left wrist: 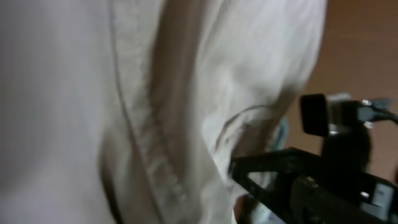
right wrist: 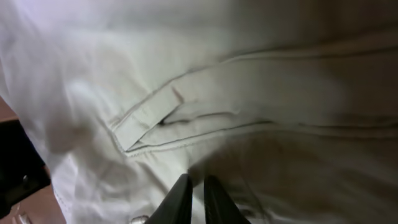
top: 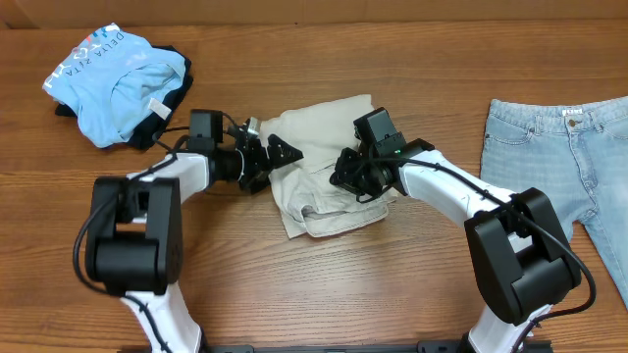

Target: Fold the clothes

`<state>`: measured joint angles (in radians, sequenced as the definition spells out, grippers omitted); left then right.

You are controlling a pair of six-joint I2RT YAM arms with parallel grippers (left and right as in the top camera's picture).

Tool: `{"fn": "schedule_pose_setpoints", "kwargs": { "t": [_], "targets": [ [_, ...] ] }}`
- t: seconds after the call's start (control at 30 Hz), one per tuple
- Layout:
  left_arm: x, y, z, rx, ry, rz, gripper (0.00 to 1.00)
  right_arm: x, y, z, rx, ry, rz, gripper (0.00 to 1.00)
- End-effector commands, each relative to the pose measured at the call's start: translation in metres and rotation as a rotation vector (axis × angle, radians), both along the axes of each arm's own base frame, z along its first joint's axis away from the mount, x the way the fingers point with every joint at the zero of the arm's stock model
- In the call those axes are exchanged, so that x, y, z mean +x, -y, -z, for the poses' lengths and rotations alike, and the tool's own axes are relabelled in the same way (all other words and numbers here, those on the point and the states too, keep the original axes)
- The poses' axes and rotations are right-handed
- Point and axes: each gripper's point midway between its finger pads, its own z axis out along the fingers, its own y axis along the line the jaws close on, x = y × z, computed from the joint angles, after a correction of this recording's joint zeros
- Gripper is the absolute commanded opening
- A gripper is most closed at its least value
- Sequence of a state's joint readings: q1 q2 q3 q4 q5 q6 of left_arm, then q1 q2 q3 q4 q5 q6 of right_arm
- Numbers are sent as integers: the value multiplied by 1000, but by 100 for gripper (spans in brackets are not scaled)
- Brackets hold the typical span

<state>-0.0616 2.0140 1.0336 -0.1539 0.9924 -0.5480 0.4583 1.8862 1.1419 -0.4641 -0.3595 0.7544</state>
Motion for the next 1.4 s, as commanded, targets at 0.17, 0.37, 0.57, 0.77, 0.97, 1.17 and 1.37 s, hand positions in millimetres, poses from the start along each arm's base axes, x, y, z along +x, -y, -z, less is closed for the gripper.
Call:
{"fn": "schedule_pose_setpoints", "kwargs": {
  "t": [0.17, 0.37, 0.57, 0.77, 0.97, 1.17, 1.37],
  "targets": [
    [-12, 18, 40, -12, -144, 7, 63, -4, 2, 8, -10, -14, -9, 11],
    [-13, 31, 44, 46, -167, 9, 70, -5, 2, 8, -12, -17, -9, 11],
    [-11, 28, 49, 72, -215, -39, 42, -5, 3, 9, -15, -21, -9, 11],
    [0, 0, 47, 69, -211, -99, 4, -8, 26, 10, -52, -74, 4, 8],
    [6, -35, 37, 115, -195, -84, 4, -3, 61, -1, -14, -141, 27, 8],
    [7, -43, 19, 223, -184, 10, 13, -11, 79, 2, -16, -212, 72, 8],
    [1, -22, 18, 264, -168, 80, 84, -19, 80, 33, -58, -317, 139, 8]
  ]
}}
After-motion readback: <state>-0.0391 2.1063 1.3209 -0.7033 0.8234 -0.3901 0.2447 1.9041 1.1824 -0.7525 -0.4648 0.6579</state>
